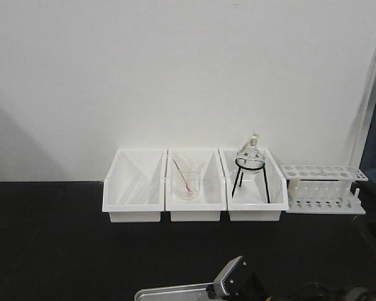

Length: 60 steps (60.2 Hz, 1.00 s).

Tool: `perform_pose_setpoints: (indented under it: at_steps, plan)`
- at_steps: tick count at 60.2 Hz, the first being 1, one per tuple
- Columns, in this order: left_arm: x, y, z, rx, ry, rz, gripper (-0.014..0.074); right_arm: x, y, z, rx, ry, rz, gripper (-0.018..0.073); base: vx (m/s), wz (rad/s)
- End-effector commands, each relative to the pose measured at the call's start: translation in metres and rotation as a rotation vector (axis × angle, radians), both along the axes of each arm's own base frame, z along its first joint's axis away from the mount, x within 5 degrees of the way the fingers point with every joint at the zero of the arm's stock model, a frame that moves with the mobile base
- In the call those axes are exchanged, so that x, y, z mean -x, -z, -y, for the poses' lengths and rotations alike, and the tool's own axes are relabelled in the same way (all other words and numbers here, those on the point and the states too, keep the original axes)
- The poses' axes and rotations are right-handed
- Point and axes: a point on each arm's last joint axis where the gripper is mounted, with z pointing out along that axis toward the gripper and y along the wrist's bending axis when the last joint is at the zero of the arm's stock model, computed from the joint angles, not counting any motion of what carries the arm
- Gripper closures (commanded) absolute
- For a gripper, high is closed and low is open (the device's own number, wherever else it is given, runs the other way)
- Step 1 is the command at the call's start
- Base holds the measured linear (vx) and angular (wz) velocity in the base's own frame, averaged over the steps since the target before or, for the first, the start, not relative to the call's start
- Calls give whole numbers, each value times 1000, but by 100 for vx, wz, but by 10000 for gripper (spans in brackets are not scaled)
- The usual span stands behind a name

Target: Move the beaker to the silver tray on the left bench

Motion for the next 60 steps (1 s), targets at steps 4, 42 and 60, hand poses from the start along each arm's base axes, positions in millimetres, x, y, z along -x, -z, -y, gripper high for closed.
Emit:
perform_pose_setpoints:
  at_steps: [4, 42, 60]
  plan:
    - [-2, 0, 1, 5, 10, 63, 595, -5, -60, -3, -119, 2, 159, -153, 0, 0]
    - [-2, 0, 1, 5, 10, 63, 595, 116, -254, 67, -57, 358, 378, 575, 0, 0]
    - [-2, 0, 1, 5, 10, 63, 595, 145, -269, 75, 31, 302, 531, 573, 0, 0]
